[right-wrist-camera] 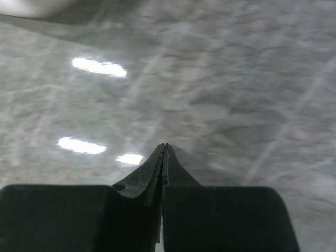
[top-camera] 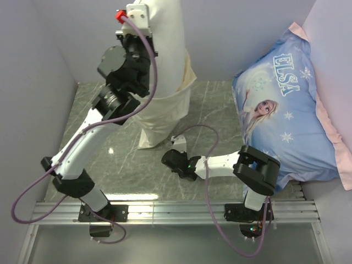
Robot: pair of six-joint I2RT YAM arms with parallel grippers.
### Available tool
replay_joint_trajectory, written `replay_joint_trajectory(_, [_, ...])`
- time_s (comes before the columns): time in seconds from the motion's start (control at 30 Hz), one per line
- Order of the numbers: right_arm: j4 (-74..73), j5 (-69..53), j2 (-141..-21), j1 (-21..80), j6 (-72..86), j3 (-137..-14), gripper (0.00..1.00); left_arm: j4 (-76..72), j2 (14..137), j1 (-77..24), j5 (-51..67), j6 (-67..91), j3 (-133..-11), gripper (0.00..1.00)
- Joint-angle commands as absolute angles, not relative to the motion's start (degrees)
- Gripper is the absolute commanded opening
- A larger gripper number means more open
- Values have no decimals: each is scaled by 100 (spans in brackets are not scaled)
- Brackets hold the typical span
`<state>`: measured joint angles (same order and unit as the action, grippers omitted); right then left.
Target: Remove the pillowcase from the pillow
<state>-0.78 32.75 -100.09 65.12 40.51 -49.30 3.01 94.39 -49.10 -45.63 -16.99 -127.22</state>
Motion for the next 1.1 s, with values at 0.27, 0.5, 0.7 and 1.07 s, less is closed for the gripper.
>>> replay_joint_trajectory(0.27, [-448,2603,-8166,6031,3683,-4930,29,-703,8605,-4816,-3921,-1135,-12050,1])
replay_joint_trajectory(0.5, [-992,2434,-6753,5730,3428,-5457,57,-18,8816,-4825,-3323,-449,-11955,1])
replay_joint_trajectory(0.7, [-1774,2873,-5479,5485,3463,-5853,63,-773,8288,-4825,-2471,956,-9477,1])
replay_joint_trajectory(1.07, [-2645,2611,-4526,3957,3419,-6143,69,-2039,8209,-4992,-1635,2391,-7461,78])
